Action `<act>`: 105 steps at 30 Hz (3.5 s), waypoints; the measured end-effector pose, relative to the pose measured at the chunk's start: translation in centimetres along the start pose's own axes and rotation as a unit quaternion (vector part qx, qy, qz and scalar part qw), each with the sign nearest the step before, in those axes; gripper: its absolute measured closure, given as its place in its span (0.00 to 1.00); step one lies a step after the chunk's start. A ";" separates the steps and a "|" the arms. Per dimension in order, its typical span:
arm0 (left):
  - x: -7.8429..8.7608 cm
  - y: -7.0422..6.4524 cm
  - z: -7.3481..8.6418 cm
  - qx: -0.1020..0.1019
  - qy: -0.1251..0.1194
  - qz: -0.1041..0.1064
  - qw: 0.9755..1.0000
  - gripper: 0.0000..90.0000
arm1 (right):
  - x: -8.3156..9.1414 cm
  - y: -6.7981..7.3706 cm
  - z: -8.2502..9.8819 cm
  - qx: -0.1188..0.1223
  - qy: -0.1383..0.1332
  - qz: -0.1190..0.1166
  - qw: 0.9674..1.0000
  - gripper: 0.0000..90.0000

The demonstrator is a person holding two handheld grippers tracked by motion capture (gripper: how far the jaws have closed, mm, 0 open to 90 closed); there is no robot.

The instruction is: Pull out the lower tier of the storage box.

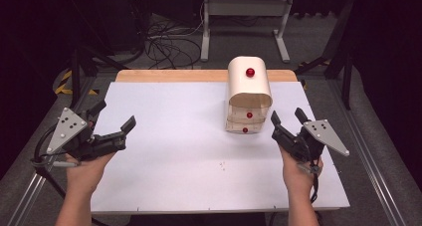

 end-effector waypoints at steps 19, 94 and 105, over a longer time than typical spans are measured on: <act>-0.2 -0.3 0.2 -0.001 0.004 0.003 1.000 0.06 | -0.8 1.9 1.7 0.015 0.014 0.016 1.000 0.41; -0.5 -0.1 0.7 -0.001 0.015 0.013 1.000 0.07 | -3.5 4.8 7.0 -0.005 0.056 0.016 0.998 0.57; -0.5 -0.1 0.6 0.002 0.015 0.014 1.000 0.07 | -4.0 5.1 8.0 -0.007 0.073 0.018 0.997 0.58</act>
Point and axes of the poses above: each handheld gripper's, and its own axes: x roughly backward along the jaws, z roughly out of its underside, y roughly to its left, the point moved 5 cm from there along -x, roughly forward along the jaws, and after that the axes turned 5 degrees about x, right-handed, at the moved point
